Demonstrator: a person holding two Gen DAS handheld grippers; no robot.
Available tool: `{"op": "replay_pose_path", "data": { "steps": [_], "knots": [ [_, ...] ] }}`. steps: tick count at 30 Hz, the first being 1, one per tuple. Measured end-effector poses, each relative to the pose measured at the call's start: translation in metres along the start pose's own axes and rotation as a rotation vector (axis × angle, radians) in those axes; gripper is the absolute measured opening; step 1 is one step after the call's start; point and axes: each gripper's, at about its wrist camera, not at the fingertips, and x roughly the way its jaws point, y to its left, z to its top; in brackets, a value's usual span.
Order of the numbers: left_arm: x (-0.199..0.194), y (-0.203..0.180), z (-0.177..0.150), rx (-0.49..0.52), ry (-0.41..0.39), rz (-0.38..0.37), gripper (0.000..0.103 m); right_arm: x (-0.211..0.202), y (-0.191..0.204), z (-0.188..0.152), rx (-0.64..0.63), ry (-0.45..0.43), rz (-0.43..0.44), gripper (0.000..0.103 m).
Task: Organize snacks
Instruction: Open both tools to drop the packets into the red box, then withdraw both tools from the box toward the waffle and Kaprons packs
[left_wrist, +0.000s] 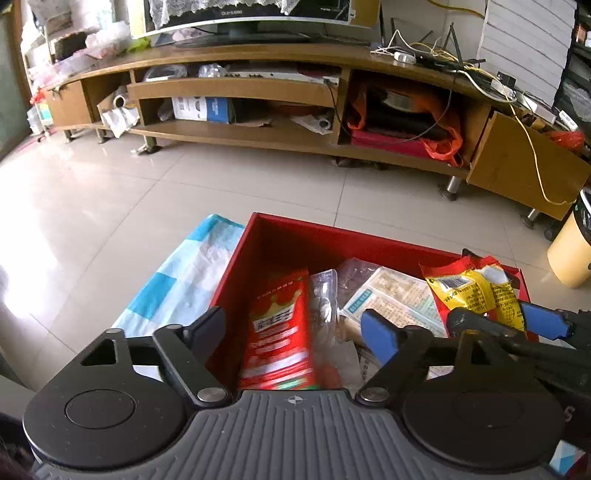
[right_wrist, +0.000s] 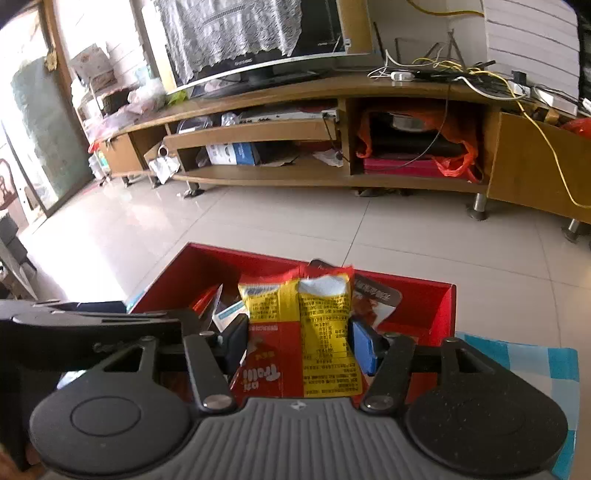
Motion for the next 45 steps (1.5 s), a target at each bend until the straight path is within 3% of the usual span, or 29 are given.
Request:
{"op": "replay_pose_path", "data": {
  "steps": [11,30,36,45],
  "knots": [
    [-0.008,0.005,0.002,-0.015,-0.004,-0.015,0.090,-0.009,-0.001,0.002,0.016,-0.029,-0.002,0.064],
    [-0.014,0.011,-0.006,-0.004,0.007,-0.023,0.092,-0.014,-0.003,0.000,0.006,-0.014,-0.022,0.064],
    [-0.028,0.028,-0.026,0.021,0.032,-0.015,0.094,-0.035,0.009,-0.006,-0.023,-0.033,-0.010,0.065],
    [-0.041,0.060,-0.073,-0.017,0.134,-0.031,0.098,-0.068,0.036,-0.030,-0.077,-0.020,0.032,0.067]
  ]
}}
